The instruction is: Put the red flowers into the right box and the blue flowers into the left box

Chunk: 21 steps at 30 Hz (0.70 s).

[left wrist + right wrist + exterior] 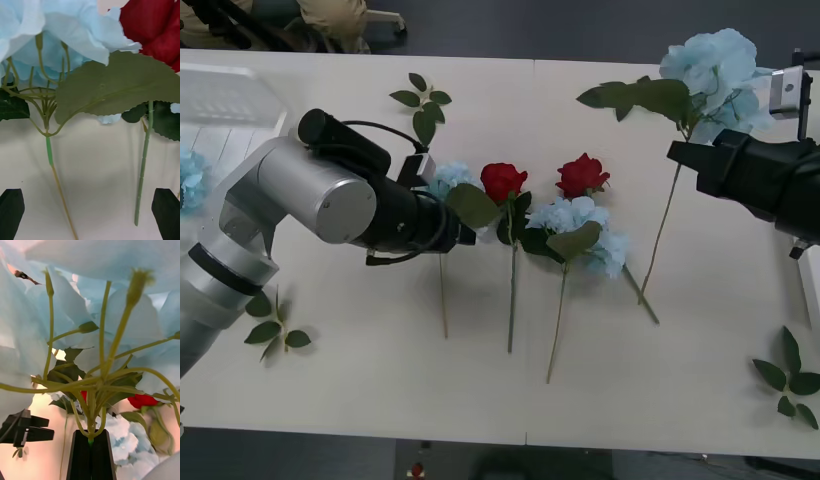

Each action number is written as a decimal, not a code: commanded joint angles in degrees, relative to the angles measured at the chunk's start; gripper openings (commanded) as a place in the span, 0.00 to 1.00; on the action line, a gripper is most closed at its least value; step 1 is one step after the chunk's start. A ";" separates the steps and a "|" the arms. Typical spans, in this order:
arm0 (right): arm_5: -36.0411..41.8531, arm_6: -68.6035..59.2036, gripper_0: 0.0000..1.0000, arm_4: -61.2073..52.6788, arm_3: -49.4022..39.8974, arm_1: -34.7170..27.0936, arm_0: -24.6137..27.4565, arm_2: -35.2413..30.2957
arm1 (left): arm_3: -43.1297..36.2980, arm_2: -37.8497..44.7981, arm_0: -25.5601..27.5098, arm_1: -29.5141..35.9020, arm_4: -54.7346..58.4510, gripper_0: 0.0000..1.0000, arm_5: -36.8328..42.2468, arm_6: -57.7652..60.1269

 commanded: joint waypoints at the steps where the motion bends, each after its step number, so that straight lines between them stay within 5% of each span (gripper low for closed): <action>1: -1.79 7.07 0.00 -3.85 -1.89 0.47 -0.63 1.09 | -0.56 -0.41 -1.38 -0.63 -1.74 1.00 -0.37 2.04; 9: -13.30 14.98 0.00 -7.01 -1.71 -0.41 -0.98 10.67 | 1.46 -1.55 -3.49 -1.43 -1.91 1.00 -0.90 0.20; 21: -27.01 16.73 0.00 -8.33 -1.36 -1.47 -4.23 25.00 | -8.38 11.02 2.22 0.60 17.51 1.00 -0.37 -37.86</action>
